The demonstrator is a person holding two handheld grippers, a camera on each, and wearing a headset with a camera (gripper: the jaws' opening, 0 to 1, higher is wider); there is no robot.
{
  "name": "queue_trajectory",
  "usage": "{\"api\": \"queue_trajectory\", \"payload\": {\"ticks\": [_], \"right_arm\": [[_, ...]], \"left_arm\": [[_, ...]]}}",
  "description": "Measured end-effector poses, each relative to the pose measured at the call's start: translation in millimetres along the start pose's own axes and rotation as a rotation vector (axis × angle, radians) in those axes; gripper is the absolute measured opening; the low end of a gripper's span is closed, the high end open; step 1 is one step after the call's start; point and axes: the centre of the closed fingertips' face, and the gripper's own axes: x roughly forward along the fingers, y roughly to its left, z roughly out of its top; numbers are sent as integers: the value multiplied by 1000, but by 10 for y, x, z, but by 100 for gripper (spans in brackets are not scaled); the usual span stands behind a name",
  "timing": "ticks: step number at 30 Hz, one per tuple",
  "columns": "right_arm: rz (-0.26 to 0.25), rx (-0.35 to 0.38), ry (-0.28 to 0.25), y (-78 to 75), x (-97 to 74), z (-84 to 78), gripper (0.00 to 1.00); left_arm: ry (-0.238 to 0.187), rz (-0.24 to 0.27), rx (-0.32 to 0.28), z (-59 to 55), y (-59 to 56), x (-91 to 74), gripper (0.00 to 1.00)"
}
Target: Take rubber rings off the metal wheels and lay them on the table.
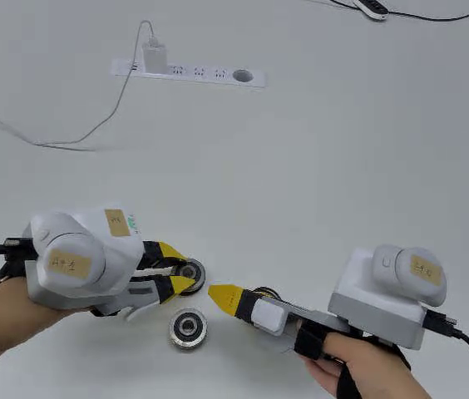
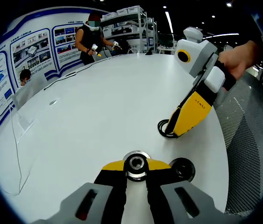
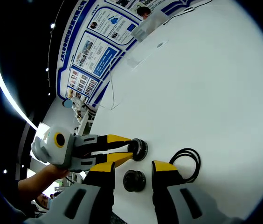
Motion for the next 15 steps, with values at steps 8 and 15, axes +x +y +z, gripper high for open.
{"api": "queue_trajectory", "payload": {"ticks": [8,15], "right_arm": [[9,8,-4,8,33,25,32],[24,10,6,30,90,-3,33]], "left_arm": [[14,-11,28,-4,-17,6,14],[9,-11,31,-5,-14,5,14]]}}
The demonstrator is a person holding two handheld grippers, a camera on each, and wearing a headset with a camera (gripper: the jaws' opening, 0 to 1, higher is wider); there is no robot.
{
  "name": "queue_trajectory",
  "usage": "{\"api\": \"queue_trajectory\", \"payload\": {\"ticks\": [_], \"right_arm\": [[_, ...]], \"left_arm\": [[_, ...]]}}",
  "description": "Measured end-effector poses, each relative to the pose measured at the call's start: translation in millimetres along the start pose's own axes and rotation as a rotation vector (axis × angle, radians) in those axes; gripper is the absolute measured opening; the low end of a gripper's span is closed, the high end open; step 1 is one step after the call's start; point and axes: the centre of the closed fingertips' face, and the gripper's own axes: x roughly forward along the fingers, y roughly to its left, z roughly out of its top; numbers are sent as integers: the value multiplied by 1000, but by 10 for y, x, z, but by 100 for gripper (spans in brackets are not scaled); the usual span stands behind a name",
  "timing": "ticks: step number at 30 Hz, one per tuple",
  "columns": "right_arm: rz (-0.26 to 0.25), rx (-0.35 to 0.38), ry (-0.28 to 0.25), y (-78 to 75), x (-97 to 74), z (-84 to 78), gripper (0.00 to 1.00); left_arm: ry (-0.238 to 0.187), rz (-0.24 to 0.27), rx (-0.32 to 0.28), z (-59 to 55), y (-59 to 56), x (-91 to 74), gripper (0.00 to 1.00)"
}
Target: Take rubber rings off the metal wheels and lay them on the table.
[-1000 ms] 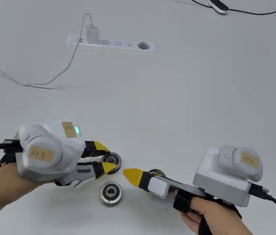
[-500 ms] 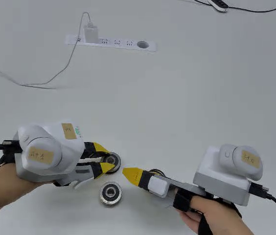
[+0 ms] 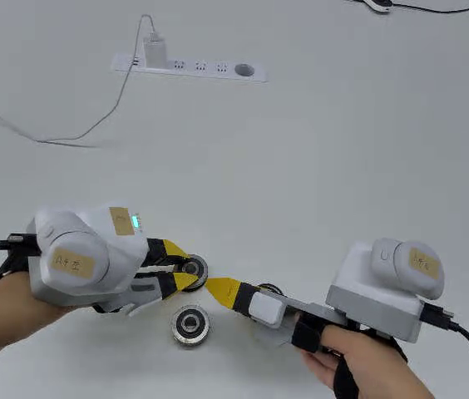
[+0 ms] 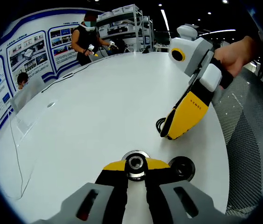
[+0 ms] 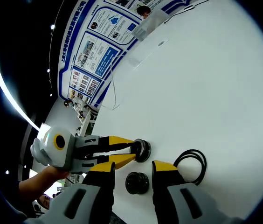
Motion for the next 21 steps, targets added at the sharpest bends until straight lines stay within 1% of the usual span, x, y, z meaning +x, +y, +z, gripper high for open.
{"api": "queue_trajectory", "payload": {"ticks": [2,6,9,12,15,21], "right_arm": [[2,3,5,1,33,-13,33],[21,2,11,28,106,-14,38],[30,13,0,47,171,17,43],[53,26,-23,104,235,70,46],[52,30,-21,93,291,77,51],[57,43,-16,70,358,73,51]], "left_arm": [[-7,2,-5,-2,4,0,14],[-13,-1,-2,-5,5,-1,14],[-15,-5,2,-6,9,-2,13],[-18,-6,4,-15,17,0,13],[-21,-6,6,-19,21,1,13],[-20,-11,11,-26,25,5,13]]}}
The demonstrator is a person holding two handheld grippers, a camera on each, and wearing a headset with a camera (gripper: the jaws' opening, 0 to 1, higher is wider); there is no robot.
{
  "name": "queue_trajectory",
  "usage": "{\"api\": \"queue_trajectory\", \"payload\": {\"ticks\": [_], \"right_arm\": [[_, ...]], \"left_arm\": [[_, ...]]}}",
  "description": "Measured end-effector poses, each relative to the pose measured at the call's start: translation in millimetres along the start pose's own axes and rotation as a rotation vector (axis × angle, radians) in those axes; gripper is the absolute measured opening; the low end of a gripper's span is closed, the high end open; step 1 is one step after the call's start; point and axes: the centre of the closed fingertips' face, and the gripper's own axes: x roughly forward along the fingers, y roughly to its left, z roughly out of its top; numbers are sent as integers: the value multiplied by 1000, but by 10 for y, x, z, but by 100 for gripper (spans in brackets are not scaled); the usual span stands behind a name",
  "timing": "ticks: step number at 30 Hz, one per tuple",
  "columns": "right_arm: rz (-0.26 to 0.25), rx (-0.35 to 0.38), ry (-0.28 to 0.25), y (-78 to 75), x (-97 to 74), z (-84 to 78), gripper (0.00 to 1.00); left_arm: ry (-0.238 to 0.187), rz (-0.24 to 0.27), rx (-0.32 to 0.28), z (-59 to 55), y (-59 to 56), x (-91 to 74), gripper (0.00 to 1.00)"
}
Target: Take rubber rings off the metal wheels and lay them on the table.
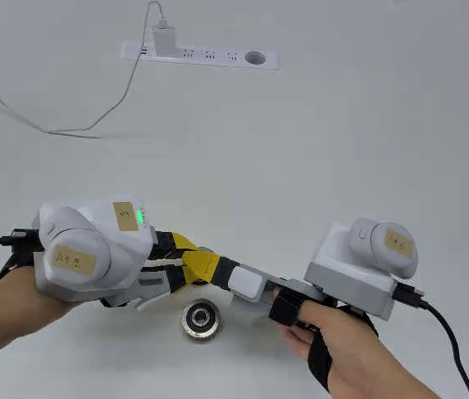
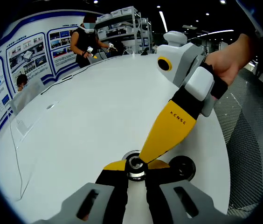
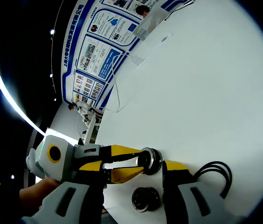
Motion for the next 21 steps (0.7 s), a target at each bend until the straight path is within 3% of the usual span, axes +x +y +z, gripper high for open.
{"api": "queue_trajectory", "payload": {"ticks": [21], "right_arm": [[7,21,9,18,16,-2,45]], "left_arm": [[-2,1,-1,2,-3,4,13]]}}
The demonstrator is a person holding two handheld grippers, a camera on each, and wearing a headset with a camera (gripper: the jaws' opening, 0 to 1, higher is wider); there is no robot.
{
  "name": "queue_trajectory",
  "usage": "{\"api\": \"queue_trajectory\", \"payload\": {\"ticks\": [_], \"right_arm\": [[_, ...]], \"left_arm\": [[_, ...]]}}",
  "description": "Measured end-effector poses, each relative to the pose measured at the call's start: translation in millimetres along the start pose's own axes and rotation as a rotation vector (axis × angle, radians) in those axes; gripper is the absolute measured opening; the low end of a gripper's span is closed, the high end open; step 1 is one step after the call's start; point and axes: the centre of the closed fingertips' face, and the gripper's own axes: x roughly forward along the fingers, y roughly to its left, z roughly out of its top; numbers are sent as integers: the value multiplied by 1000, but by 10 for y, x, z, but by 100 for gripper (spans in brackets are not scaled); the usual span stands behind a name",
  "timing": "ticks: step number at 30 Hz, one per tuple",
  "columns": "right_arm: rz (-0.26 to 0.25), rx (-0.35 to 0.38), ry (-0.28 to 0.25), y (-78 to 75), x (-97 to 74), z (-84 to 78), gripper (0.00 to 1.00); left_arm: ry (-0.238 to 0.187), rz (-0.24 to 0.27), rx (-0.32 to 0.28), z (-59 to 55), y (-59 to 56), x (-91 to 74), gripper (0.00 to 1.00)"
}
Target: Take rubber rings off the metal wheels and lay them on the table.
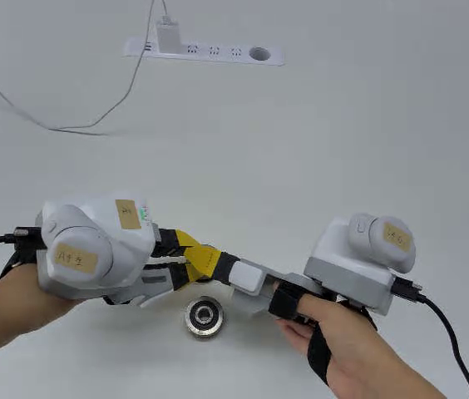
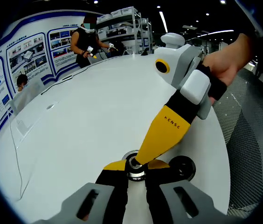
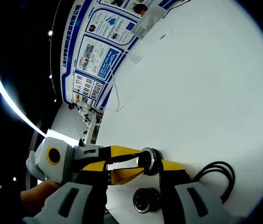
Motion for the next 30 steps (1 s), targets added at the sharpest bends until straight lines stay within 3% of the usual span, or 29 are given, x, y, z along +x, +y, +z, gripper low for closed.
{"api": "queue_trajectory", "payload": {"ticks": [4,23,25,26,27,30], "right_arm": [[9,3,0,17,10,2,47],[-21,-46,0,-65,-47,6,33],[-30,-39,-10,-82,-74,22,28],[6,-49,-25,-52,-80,56,23],[23,-7,-25,-16,-78,57,15],[8,0,4,-11,8,8,20]], "left_arm": [[1,0,0,1,2,-1,13],[4,-2,6,8,-8,-1,13],[7,-1,9,1,-5,-4,13],[6,-1,7,1,-8,-4,13],[6,-1,7,-1,-9,-5,13],[8,-4,9,-2,-10,-6,13]]}}
